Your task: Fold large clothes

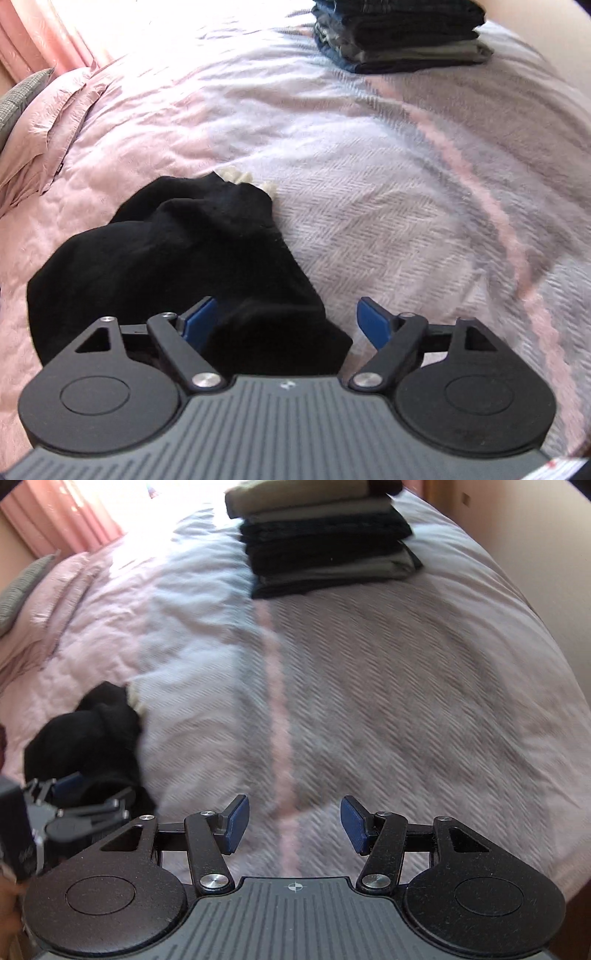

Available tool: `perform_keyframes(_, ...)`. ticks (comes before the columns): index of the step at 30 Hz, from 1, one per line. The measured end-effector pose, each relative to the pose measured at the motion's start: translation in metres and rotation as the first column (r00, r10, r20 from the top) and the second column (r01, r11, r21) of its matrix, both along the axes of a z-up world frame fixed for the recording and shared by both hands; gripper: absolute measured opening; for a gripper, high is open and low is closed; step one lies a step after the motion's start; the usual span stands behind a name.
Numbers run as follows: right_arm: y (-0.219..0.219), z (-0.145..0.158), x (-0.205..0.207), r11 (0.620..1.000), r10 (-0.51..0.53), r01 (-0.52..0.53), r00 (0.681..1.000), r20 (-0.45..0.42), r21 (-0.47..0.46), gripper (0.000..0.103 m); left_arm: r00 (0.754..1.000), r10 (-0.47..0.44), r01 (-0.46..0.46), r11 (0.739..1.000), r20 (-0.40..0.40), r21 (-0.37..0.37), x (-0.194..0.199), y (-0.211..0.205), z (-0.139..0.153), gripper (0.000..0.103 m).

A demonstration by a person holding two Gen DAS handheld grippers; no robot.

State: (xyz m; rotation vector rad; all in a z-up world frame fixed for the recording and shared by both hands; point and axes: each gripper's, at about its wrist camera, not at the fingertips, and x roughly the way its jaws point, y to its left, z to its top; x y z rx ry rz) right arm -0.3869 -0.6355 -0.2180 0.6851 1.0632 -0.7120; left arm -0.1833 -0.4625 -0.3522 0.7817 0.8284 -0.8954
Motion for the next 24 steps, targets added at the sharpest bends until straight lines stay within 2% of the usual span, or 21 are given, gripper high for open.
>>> perform_keyframes(1, 0.0, -0.003, -0.002, 1.0, -0.007, 0.007, 1.0, -0.008, 0.007, 0.052, 1.0, 0.007, -0.007, 1.0, 0.006, 0.001, 0.002, -0.005, -0.009, 0.076)
perform_keyframes(2, 0.0, -0.005, -0.004, 1.0, -0.011, 0.011, 1.0, -0.014, 0.014, 0.052, 1.0, 0.016, -0.016, 1.0, 0.017, 0.022, 0.005, -0.008, -0.018, 0.063)
perform_keyframes(3, 0.0, -0.007, -0.003, 1.0, -0.012, 0.012, 1.0, -0.021, 0.02, 0.052, 0.999, 0.023, -0.024, 0.999, 0.025, 0.048, 0.008, -0.008, -0.025, 0.04)
perform_keyframes(4, 0.0, -0.008, -0.002, 1.0, -0.008, 0.009, 1.0, -0.023, 0.024, 0.052, 0.999, 0.03, -0.03, 0.998, 0.016, 0.054, 0.013, -0.005, -0.029, 0.032)
perform_keyframes(5, 0.002, -0.009, 0.0, 1.0, 0.0, 0.001, 1.0, -0.021, 0.026, 0.052, 0.999, 0.045, -0.045, 0.998, 0.005, 0.038, 0.018, 0.003, -0.027, 0.015)
perform_keyframes(8, 0.005, -0.011, 0.015, 0.999, 0.034, -0.034, 0.999, -0.011, 0.026, 0.052, 0.995, 0.097, -0.098, 0.994, -0.028, -0.042, 0.033, 0.044, 0.002, 0.011)
perform_keyframes(11, 0.006, -0.012, 0.035, 0.997, 0.073, -0.074, 0.997, 0.013, 0.039, 0.052, 0.984, 0.177, -0.176, 0.981, 0.003, -0.083, 0.051, 0.107, 0.044, 0.01)
perform_keyframes(15, 0.008, -0.011, 0.066, 0.987, 0.154, -0.155, 0.988, 0.033, 0.042, 0.052, 0.946, 0.322, -0.318, 0.944, 0.04, -0.093, 0.079, 0.192, 0.085, 0.01)
perform_keyframes(17, 0.01, -0.013, 0.082, 0.979, 0.194, -0.196, 0.98, 0.04, 0.047, 0.052, 0.913, 0.408, -0.405, 0.91, 0.023, -0.09, 0.093, 0.222, 0.087, 0.011)
perform_keyframes(18, 0.011, -0.014, 0.09, 0.975, 0.213, -0.215, 0.976, 0.042, 0.05, 0.052, 0.885, 0.464, -0.464, 0.882, -0.019, -0.079, 0.102, 0.234, 0.081, 0.012)
perform_keyframes(19, 0.012, -0.016, 0.099, 0.97, 0.235, -0.237, 0.971, 0.041, 0.053, 0.052, 0.851, 0.519, -0.524, 0.848, -0.079, -0.075, 0.111, 0.244, 0.072, 0.014)
perform_keyframes(20, 0.016, -0.019, 0.109, 0.963, 0.261, -0.263, 0.965, 0.037, 0.054, 0.052, 0.813, 0.564, -0.578, 0.812, -0.148, -0.08, 0.116, 0.251, 0.065, 0.02)
perform_keyframes(21, 0.019, -0.019, 0.118, 0.956, 0.289, -0.29, 0.957, 0.036, 0.05, 0.052, 0.766, 0.608, -0.633, 0.77, -0.21, -0.082, 0.119, 0.258, 0.058, 0.026)
perform_keyframes(22, 0.022, -0.018, 0.126, 0.947, 0.318, -0.319, 0.947, 0.037, 0.041, 0.052, 0.724, 0.634, -0.675, 0.733, -0.271, -0.091, 0.12, 0.263, 0.052, 0.026)
perform_keyframes(23, 0.025, -0.017, 0.134, 0.937, 0.347, -0.349, 0.937, 0.039, 0.03, 0.052, 0.692, 0.644, -0.703, 0.705, -0.328, -0.099, 0.119, 0.267, 0.048, 0.031)
perform_keyframes(24, 0.027, -0.016, 0.142, 0.927, 0.375, -0.375, 0.927, 0.036, 0.018, 0.052, 0.657, 0.655, -0.73, 0.676, -0.374, -0.098, 0.119, 0.272, 0.045, 0.041)
